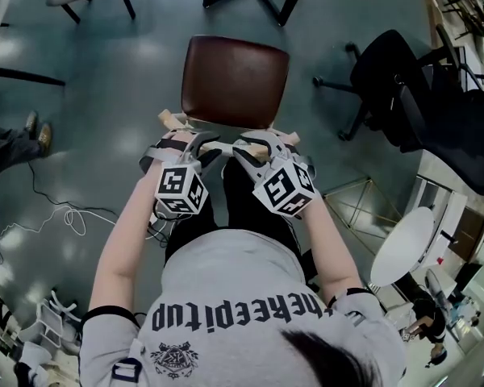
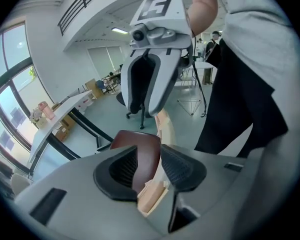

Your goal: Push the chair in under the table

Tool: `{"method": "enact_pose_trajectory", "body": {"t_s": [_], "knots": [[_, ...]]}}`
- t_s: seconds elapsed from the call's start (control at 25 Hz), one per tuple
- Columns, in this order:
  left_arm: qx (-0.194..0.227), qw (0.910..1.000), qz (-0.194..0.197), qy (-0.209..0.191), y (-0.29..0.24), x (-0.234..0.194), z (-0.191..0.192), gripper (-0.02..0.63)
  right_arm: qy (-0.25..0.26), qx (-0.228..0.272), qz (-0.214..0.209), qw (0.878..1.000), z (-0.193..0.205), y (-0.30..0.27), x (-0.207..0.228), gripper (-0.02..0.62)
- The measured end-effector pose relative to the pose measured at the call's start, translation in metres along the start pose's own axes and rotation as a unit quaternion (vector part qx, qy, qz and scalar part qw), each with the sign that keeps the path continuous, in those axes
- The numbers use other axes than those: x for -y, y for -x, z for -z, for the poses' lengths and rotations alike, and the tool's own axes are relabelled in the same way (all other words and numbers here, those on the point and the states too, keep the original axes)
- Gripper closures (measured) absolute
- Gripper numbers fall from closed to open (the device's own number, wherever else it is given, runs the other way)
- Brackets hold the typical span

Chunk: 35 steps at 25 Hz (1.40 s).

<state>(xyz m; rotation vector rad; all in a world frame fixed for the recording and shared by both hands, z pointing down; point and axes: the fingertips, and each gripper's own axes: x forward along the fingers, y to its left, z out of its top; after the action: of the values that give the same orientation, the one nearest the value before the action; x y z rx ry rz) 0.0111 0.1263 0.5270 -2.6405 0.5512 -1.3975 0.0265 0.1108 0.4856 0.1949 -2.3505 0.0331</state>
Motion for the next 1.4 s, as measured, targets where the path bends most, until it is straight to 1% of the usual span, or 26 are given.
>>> {"method": "enact_pose_trajectory", "body": {"t_s": [0.12, 0.24, 0.52, 0.8, 1.16, 1.4], "knots": [[-0.019, 0.9996, 0.014, -0.017, -0.006, 0.007, 0.008, 0.443, 0.005, -0.016, -0.012, 1.0, 0.012, -0.006, -0.007, 0.477], [-0.038, 0.9985, 0.019, -0.034, -0.011, 0.013, 0.014, 0.434, 0.006, -0.031, -0.022, 0.999, 0.024, -0.011, -0.013, 0.468], [-0.06, 0.9973, 0.025, -0.032, -0.021, 0.023, 0.027, 0.431, 0.026, -0.071, -0.037, 0.996, 0.051, -0.024, -0.025, 0.446], [-0.074, 0.9959, 0.039, -0.035, -0.029, 0.029, 0.035, 0.431, 0.046, -0.104, -0.042, 0.993, 0.073, -0.035, -0.032, 0.42], [-0.086, 0.9947, 0.057, -0.007, -0.041, 0.035, 0.049, 0.43, 0.059, -0.135, -0.055, 0.988, 0.096, -0.049, -0.037, 0.417], [-0.087, 0.9943, 0.062, 0.004, -0.045, 0.035, 0.049, 0.416, 0.058, -0.142, -0.049, 0.987, 0.097, -0.054, -0.035, 0.431]]}}
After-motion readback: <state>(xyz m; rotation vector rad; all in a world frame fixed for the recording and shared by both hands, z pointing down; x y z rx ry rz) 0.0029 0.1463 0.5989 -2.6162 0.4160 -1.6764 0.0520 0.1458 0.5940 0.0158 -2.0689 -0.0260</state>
